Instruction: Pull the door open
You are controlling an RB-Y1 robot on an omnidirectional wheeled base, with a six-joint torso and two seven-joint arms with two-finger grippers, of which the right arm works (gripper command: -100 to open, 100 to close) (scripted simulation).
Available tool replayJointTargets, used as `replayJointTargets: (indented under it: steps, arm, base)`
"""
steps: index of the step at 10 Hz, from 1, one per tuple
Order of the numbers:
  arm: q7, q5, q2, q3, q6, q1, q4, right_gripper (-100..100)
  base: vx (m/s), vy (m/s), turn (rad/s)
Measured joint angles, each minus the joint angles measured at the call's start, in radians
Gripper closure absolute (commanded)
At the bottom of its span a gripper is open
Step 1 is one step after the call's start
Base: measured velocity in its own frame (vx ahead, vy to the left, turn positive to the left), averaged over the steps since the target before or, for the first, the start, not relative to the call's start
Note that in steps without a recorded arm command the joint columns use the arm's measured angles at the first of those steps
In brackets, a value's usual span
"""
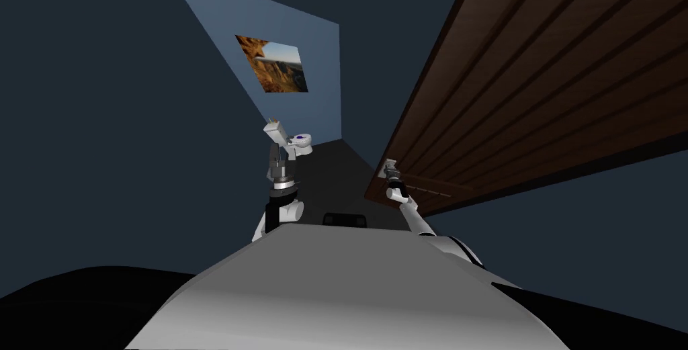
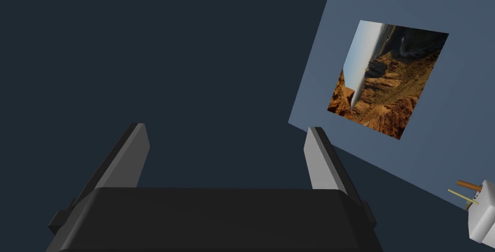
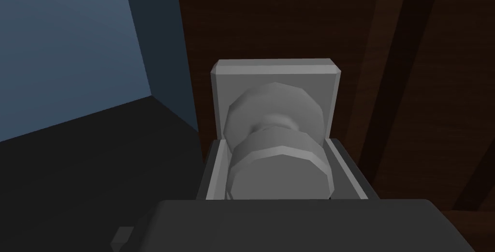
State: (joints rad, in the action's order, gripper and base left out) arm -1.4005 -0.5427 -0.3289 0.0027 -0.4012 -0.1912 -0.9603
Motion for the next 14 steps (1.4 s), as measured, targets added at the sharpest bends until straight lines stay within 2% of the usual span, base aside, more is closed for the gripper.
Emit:
replayJointTargets:
  steps: [1, 3, 5, 7, 9, 11, 12, 14]
  arm:
    - [-0.001, 0.001, 0.001, 0.003, 0.001, 0.001, 0.001, 100]
    - [-0.028, 0.007, -0.022, 0.039, -0.001, 0.020, -0.033, 100]
    - [-0.051, 0.014, -0.036, 0.075, 0.001, 0.043, -0.063, 100]
    - [-0.082, 0.020, -0.060, 0.117, 0.003, 0.067, -0.100, 100]
    - [-0.116, 0.027, -0.081, 0.159, -0.009, 0.073, -0.110, 100]
    - [-0.141, 0.033, -0.102, 0.193, -0.006, 0.100, -0.155, 100]
    - [-0.144, 0.034, -0.101, 0.198, -0.004, 0.103, -0.156, 100]
    - [-0.125, 0.016, -0.100, 0.186, -0.004, 0.105, -0.145, 100]
  base:
    - [-0.122, -0.011, -0.007]
    - [-0.191, -0.026, -0.016]
    - [-0.132, -0.056, 0.000]
    - [-0.131, -0.043, -0.011]
    - [-0.132, -0.060, -0.012]
    - [-0.111, -0.068, 0.004]
    - [-0.014, -0.009, 0.196]
    - [0.006, -0.029, 0.222]
